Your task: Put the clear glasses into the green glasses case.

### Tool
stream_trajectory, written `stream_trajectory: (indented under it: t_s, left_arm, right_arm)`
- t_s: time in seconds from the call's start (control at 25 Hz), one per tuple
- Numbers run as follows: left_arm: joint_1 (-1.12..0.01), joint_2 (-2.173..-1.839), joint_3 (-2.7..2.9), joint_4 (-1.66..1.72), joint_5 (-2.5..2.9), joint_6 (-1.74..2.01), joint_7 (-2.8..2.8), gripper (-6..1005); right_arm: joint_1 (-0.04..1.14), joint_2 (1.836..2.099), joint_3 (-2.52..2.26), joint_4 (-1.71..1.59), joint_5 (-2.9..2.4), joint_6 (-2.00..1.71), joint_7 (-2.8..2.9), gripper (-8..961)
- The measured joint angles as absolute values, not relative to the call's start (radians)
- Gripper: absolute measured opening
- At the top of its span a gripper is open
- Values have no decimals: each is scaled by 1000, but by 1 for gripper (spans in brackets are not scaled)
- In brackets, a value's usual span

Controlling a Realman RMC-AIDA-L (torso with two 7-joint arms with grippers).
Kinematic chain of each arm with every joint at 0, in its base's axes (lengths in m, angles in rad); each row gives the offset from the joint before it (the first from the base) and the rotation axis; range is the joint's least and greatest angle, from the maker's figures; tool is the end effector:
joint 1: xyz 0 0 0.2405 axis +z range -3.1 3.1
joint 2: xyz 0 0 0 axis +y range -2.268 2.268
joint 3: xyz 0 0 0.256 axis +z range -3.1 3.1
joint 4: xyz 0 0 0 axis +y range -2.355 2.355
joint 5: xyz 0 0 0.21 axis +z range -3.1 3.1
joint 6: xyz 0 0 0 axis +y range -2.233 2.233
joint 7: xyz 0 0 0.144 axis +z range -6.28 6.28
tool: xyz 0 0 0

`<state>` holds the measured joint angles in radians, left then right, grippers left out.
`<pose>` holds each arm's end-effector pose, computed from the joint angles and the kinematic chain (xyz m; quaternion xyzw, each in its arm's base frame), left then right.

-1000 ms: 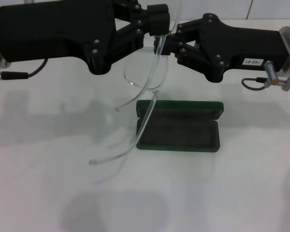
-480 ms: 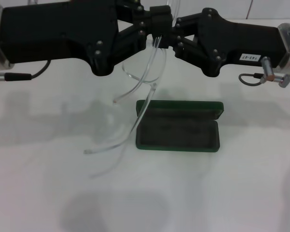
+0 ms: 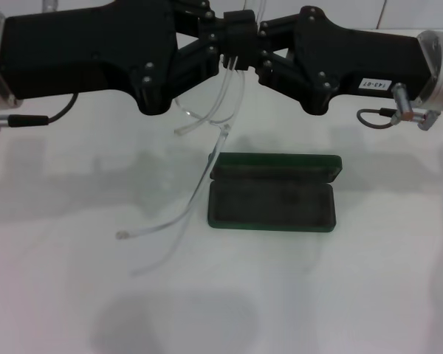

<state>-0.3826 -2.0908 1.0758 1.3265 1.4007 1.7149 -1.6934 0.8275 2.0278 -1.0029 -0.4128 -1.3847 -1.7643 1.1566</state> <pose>-0.1215 0.3006 0.0731 -0.9185 -0.0138 -0.3910 0.0580 0.1159 0.3574 0.0003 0.8879 0.0068 -0.4601 0.0028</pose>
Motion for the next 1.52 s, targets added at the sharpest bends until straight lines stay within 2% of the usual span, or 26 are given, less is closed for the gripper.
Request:
stream_trajectory:
  t_s: [1.04,1.28,1.52]
  left_arm:
    - [-389,-2090,1075,1283,1395,1708,-1667,47]
    - [-381,-2078,1034,1312,1346,1782,-1681,47]
    - [-367,-2071,888,1338,1347,1877,-1719,47]
  right_arm:
    - [817,2028,-1003,-410,-1370,-1766,1137,90]
    - [777,2019,-992,-439,-1341,-1749,1132,91]
    - [671,2013,-985,-569,-1273,-1780,1166,91]
